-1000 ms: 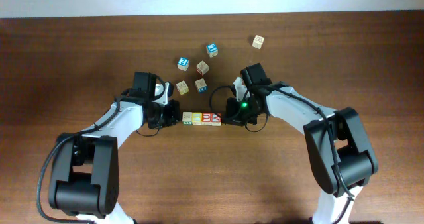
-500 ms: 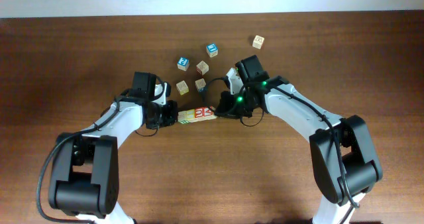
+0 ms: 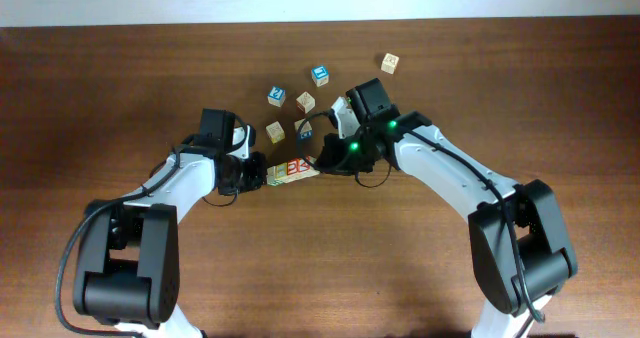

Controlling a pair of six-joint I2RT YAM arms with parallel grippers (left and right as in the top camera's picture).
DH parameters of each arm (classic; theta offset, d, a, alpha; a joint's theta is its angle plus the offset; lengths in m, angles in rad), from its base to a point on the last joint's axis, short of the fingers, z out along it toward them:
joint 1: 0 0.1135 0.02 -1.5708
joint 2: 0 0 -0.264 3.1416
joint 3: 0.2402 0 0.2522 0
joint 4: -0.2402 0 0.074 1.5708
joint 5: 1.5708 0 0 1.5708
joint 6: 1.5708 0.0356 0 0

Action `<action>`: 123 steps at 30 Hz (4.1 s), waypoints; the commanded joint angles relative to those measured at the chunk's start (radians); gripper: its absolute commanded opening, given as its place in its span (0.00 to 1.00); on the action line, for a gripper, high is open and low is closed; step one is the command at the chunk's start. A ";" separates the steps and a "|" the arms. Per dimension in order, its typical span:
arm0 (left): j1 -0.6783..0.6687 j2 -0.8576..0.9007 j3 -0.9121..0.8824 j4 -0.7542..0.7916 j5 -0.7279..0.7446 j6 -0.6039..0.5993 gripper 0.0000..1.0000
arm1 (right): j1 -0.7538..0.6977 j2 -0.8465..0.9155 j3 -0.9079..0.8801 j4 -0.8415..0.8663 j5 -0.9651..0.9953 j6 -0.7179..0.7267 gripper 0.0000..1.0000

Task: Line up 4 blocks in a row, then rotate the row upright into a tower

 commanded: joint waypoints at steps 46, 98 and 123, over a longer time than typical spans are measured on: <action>-0.020 -0.397 0.190 -0.175 -0.603 0.084 0.99 | 0.131 0.150 0.331 -0.071 0.338 -0.072 0.78; -0.020 -0.397 0.190 -0.175 -0.603 0.084 0.99 | 0.003 0.311 0.356 -0.170 0.475 0.085 0.09; -0.020 -0.397 0.190 -0.175 -0.603 0.084 0.99 | 0.171 0.289 0.320 -0.473 0.357 0.078 0.40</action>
